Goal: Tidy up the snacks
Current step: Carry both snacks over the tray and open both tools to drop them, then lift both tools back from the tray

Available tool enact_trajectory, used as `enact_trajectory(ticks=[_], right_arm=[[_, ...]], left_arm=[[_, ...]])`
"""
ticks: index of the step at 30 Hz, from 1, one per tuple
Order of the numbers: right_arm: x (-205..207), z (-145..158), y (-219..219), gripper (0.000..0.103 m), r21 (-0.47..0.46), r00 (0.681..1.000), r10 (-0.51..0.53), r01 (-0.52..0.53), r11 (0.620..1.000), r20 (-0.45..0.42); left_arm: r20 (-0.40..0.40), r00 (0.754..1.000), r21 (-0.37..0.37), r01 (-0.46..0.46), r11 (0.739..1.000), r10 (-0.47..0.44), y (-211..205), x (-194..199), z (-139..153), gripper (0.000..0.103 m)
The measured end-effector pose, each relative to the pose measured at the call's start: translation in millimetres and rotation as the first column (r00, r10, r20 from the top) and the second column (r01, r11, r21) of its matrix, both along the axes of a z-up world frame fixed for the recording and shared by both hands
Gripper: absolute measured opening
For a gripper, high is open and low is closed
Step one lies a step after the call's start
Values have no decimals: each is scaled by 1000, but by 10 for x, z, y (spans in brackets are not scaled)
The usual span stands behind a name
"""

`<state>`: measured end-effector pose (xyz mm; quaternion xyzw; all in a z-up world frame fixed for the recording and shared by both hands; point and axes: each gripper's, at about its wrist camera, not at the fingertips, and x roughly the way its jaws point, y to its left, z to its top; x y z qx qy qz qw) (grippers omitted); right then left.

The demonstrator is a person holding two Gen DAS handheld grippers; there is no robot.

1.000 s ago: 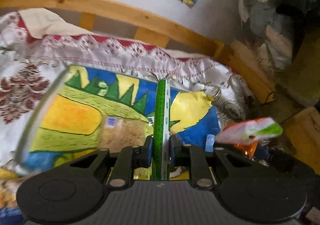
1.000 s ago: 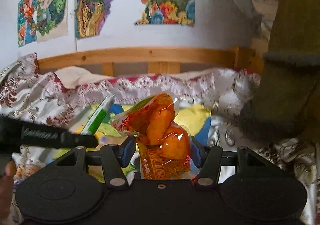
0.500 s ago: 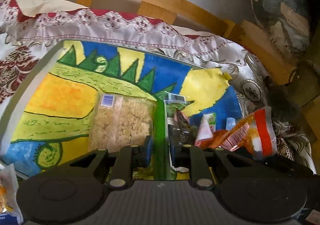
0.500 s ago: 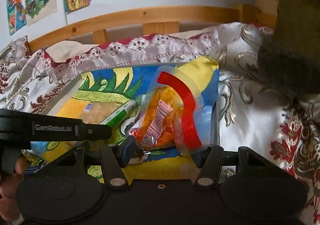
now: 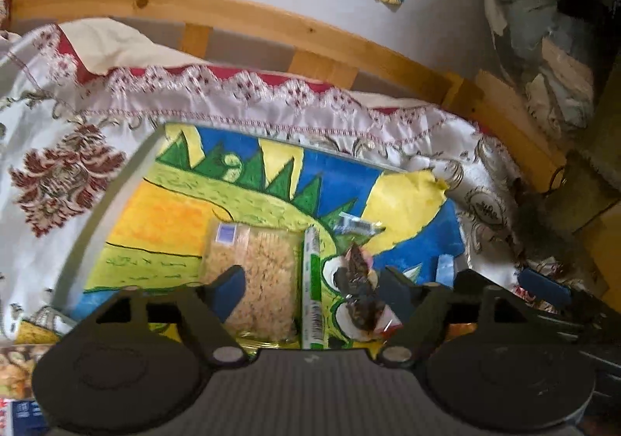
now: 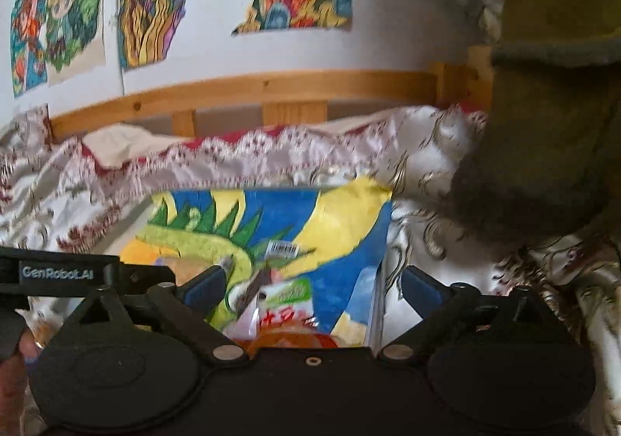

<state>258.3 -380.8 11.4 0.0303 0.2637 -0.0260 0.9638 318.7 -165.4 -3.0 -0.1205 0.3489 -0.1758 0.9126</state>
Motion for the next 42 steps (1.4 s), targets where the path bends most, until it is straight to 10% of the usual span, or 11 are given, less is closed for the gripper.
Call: enact_trajectory(ticks=[7,19,42], right_arm=[[-358,334,40,102,68,993,-16,8,998,113],[-1341,858,519,102,7,960,39,-42,999,276],[-2559,529,861,102,-151,973,68,-35,988,221]], left_arm=[[111,993,9,-35,999,34,164,-379,428,101],[218,973,-34,-67,997,73,658,-1318,852,102],[303,942,119,-184,976,141,1003,-2434,364,103]])
